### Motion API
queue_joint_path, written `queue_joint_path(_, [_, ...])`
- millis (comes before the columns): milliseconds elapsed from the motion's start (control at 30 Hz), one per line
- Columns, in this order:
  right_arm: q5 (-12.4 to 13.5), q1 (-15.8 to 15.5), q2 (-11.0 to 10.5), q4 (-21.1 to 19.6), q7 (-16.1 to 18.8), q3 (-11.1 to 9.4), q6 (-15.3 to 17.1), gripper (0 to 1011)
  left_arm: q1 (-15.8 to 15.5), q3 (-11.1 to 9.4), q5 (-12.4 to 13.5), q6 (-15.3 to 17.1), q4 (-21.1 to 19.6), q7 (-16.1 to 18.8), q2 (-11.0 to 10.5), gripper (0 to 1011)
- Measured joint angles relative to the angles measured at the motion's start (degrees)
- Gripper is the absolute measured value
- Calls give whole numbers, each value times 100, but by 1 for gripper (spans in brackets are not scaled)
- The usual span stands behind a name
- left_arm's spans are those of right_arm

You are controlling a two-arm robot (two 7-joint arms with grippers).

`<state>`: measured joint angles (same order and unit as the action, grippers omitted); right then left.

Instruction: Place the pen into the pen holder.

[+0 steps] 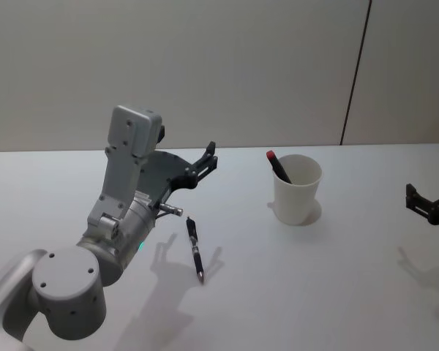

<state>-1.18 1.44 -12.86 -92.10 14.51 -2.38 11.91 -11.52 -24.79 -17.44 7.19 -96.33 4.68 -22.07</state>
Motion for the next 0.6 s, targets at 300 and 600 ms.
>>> queue_joint_path(300, [0,-5,-5,-3,6,-2,0,1002,68,55,-275,634,-161,178,-17,1000])
queue_joint_path(600, [0,-8,-6,-4,8,-1,0,1002,79,81,-443,1332,-201,186,0,1000])
